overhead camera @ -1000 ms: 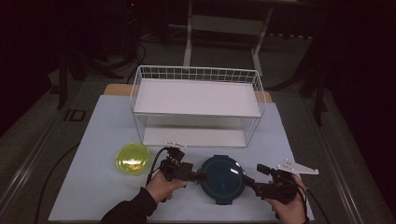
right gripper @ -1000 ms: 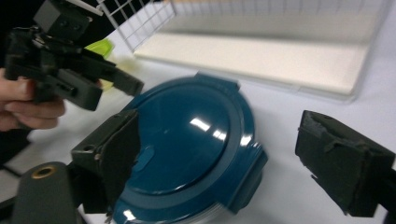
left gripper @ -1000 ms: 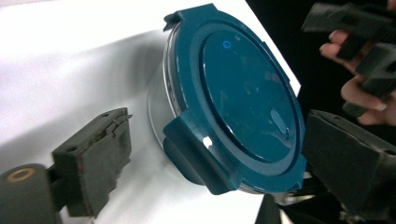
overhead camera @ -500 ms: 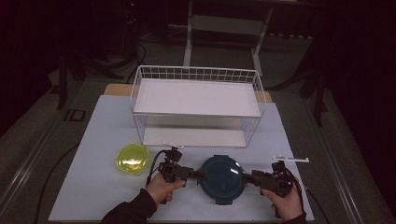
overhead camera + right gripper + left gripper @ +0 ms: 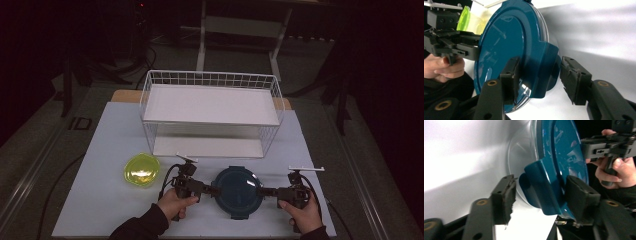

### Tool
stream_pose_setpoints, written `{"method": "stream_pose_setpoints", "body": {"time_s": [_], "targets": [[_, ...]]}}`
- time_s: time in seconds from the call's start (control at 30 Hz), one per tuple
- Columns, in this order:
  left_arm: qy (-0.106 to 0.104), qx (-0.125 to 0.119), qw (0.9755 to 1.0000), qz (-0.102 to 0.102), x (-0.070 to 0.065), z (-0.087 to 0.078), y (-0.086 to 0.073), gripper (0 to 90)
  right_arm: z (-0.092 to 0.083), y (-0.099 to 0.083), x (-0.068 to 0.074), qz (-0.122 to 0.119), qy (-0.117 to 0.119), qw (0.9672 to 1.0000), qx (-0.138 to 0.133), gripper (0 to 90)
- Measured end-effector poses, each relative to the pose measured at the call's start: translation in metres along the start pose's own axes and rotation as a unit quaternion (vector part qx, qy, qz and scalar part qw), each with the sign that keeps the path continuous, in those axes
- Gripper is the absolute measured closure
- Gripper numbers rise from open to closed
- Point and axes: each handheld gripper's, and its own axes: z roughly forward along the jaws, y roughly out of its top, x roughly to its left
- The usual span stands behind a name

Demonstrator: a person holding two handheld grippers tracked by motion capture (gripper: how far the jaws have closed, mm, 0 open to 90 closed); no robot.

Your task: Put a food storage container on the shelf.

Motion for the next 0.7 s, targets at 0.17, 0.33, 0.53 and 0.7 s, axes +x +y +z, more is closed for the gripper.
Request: {"method": "stream_pose_setpoints", "body": {"time_s": [0.17, 0.33, 0.53, 0.7], "targets": [[-0.009, 0.0, 0.9999, -0.01, 0.002, 0.0, 0.0, 48.3, 0.0, 0.002, -0.004, 0.021, 0.013, 0.9996, 0.011, 50.5], [-0.028, 0.001, 0.999, -0.035, 0.007, 0.001, -0.001, 49.2, 0.002, 0.002, -0.009, 0.057, 0.031, 0.9976, 0.023, 49.8], [-0.048, 0.012, 0.9977, -0.047, 0.012, 0.001, 0.001, 50.2, 0.005, 0.002, -0.021, 0.097, 0.079, 0.9915, 0.034, 52.2], [-0.048, 0.0, 0.9977, -0.047, 0.011, 0.002, -0.002, 50.5, 0.005, 0.0, -0.021, 0.102, 0.077, 0.9914, 0.028, 52.5]]}}
